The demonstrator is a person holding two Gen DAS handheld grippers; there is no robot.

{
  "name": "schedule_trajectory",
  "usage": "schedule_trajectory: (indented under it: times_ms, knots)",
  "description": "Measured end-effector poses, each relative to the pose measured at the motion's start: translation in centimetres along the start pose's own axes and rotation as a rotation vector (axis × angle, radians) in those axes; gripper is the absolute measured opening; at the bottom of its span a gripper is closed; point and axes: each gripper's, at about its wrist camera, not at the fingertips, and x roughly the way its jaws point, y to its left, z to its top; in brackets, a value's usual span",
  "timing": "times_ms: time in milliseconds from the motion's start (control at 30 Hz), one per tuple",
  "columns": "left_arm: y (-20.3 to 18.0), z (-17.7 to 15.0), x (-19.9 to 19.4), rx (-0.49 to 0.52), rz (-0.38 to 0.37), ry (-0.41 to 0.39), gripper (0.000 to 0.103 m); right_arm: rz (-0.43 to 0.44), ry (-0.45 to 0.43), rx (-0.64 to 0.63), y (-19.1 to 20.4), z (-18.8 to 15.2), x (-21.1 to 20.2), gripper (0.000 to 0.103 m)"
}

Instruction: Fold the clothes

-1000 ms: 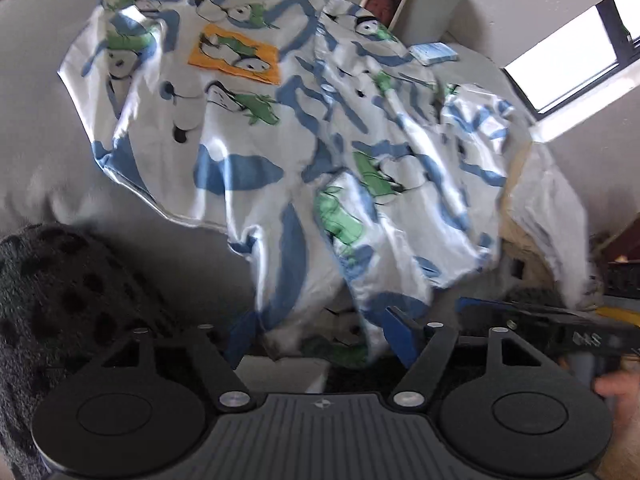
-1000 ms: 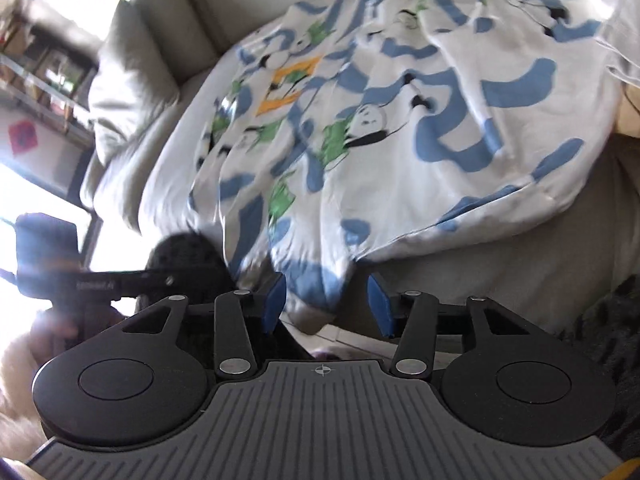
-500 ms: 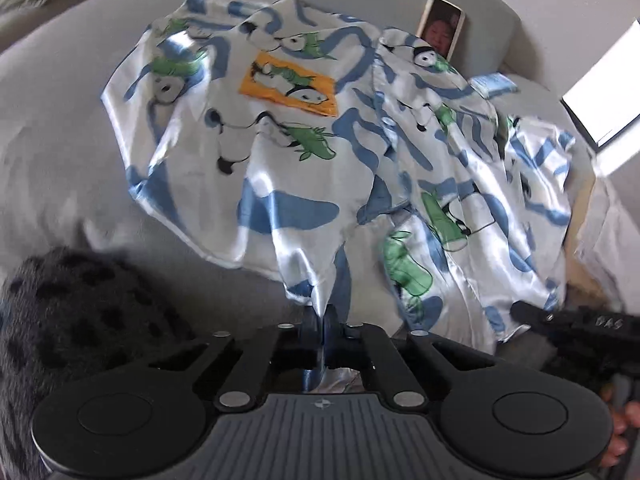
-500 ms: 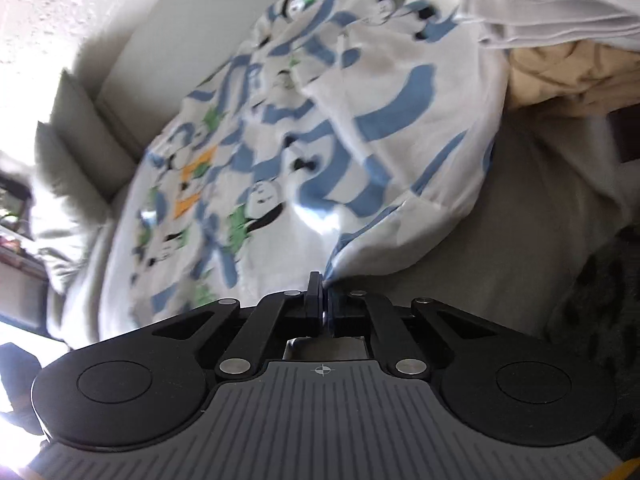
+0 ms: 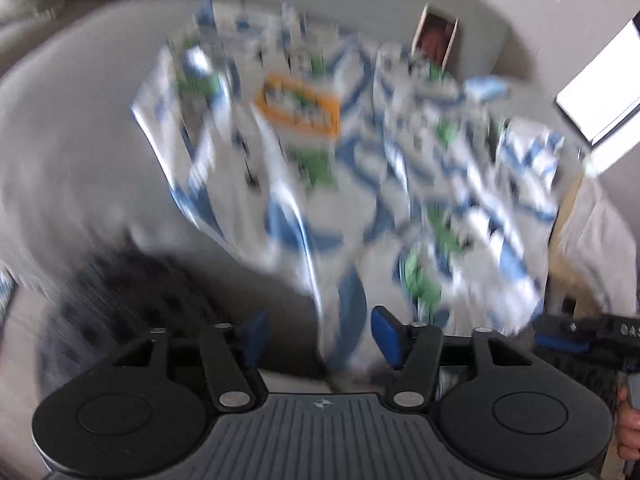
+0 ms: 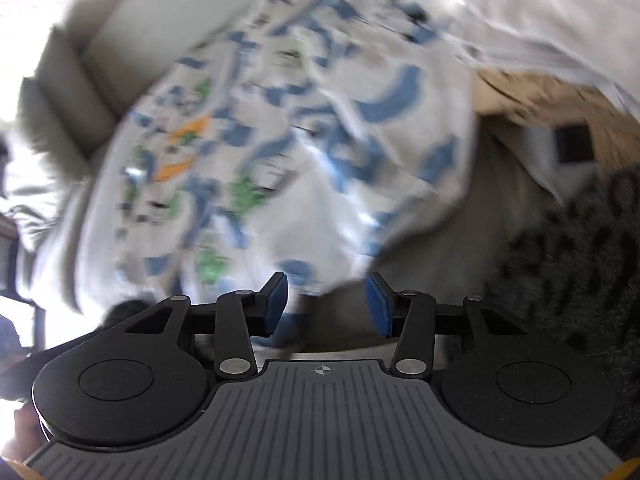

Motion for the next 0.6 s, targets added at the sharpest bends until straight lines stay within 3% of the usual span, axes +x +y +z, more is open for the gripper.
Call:
schedule_trajectory:
  times_ms: [233, 300, 367, 433, 533, 600]
  knots:
    - [5.1, 5.0, -3.4, -0.077, 0.146, -0.226, 0.066, 0.176, -0.055, -0.09, 6.0, 1.4, -0.6, 0.055]
    - [6.6, 6.9, -3.2, -0.09, 0.184, -0.273, 0.075, 0.2, -0.051, -0.105, 8.4, 2.2, 0.9, 0.055]
    - [8.1, 8.7, -3.0, -0.103, 0.223, -0.319, 0.077, 0.2, -0.05, -0.125, 10.0, 2.7, 2.1, 0.055]
    - [9.6, 10.8, -1.7, -0.142, 0.268, -0.324, 0.077, 0.19, -0.044, -0.14, 11.1, 3.2, 3.0, 0.055]
    - [11.9, 14.6, 0.8, -0.195, 0.263, -0.31, 0.077, 0.189, -0.03, -0.143, 12.1, 3.8, 4.2, 0.055]
    - [13.2, 17.3, 3.0, -0.206, 0.25, -0.283, 0.062, 0.187, -0.027, -0.145, 12.6, 4.1, 4.9, 0.055]
